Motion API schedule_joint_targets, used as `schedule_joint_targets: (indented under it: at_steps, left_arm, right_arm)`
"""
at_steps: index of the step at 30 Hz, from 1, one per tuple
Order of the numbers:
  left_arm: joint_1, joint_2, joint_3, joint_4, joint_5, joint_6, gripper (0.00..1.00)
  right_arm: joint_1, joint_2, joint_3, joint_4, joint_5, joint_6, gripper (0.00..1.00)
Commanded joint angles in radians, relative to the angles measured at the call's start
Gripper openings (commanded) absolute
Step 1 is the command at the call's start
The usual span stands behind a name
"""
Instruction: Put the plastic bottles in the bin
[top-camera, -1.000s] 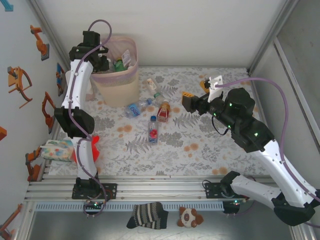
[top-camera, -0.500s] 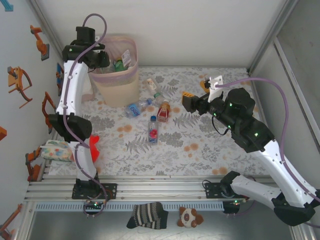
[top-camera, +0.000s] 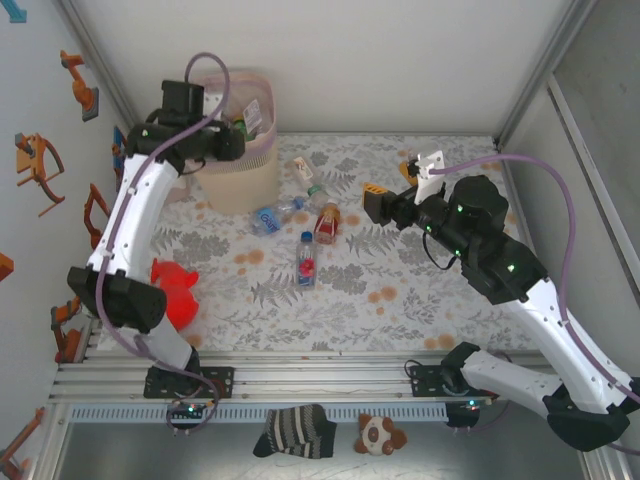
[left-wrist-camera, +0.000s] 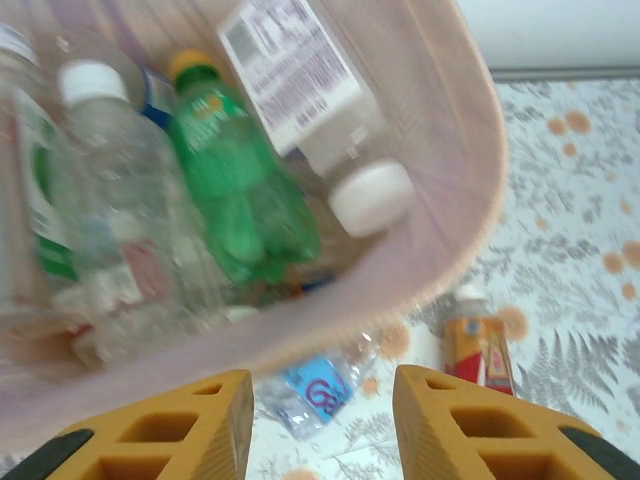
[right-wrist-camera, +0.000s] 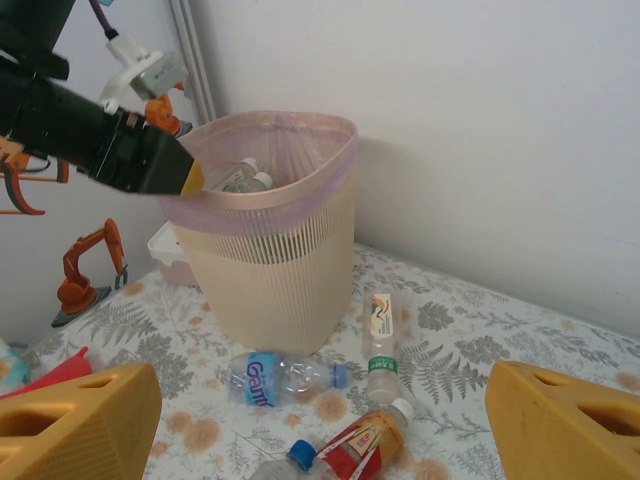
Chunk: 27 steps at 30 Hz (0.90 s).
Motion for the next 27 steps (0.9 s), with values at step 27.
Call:
schedule_joint_targets:
  at_steps: [27]
  left_arm:
    - [-0.336,0.046,-0.49,0.31,-0.41,0.479,0.67]
  right_arm:
    - [-0.006,0.018,0.028,-0.02,0.01,-0.037,0.83]
